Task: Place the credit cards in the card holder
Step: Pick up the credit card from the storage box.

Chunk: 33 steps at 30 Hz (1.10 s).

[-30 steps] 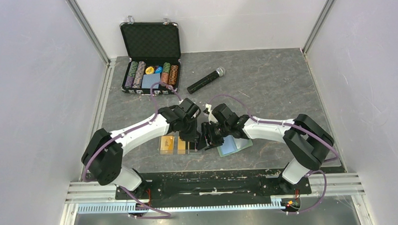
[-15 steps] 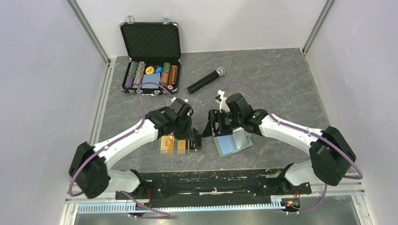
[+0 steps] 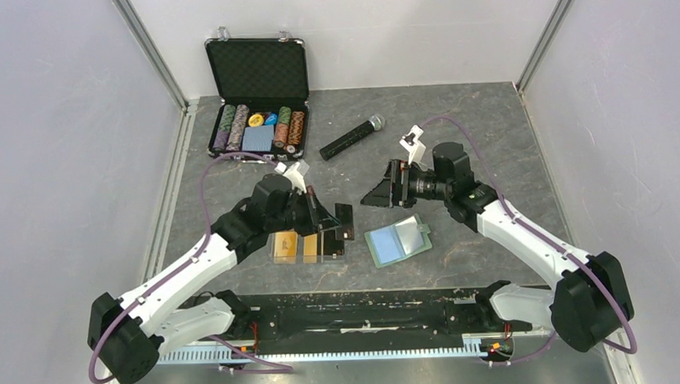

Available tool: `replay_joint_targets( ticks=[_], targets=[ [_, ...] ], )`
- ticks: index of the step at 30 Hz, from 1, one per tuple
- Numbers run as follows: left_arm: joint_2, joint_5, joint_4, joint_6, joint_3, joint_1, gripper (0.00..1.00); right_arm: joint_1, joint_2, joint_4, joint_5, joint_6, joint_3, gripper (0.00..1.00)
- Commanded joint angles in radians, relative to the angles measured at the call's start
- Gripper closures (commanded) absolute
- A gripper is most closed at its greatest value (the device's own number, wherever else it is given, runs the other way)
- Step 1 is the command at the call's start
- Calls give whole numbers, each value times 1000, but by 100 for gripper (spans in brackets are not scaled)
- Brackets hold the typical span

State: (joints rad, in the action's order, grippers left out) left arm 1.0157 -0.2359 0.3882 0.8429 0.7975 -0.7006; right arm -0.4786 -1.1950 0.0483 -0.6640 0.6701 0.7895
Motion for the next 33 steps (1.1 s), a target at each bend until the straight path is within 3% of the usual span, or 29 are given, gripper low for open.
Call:
replay_joint_targets(
  ticks=[1,7,15,18,21,24,28,30,33],
  targets=[
    [-28,-190,-317,126,-62,9,98,1,13,-176,-166,54,-11,15],
    [-55,-206,-377,120,-64,8,98,1,4,-207,-204,79,-26,32],
    [-80,-203,-452,161,-101,9,98,2,1,-230,-218,90,-36,37],
    [-77,-206,-488,182,-116,9,98,2,0,-323,-257,155,-65,42],
    [-65,-209,-509,190,-122,9,98,2,7,-395,-275,202,-84,55],
    [-58,-206,-517,192,-122,9,97,1,9,-403,-286,201,-81,75],
    [-50,-201,-523,196,-122,9,84,1,5,-403,-299,195,-81,98],
    [-45,-201,-522,196,-122,9,66,1,5,-401,-297,191,-82,100],
    [-39,-205,-517,192,-125,9,49,4,3,-374,-284,171,-81,100]
  ],
)
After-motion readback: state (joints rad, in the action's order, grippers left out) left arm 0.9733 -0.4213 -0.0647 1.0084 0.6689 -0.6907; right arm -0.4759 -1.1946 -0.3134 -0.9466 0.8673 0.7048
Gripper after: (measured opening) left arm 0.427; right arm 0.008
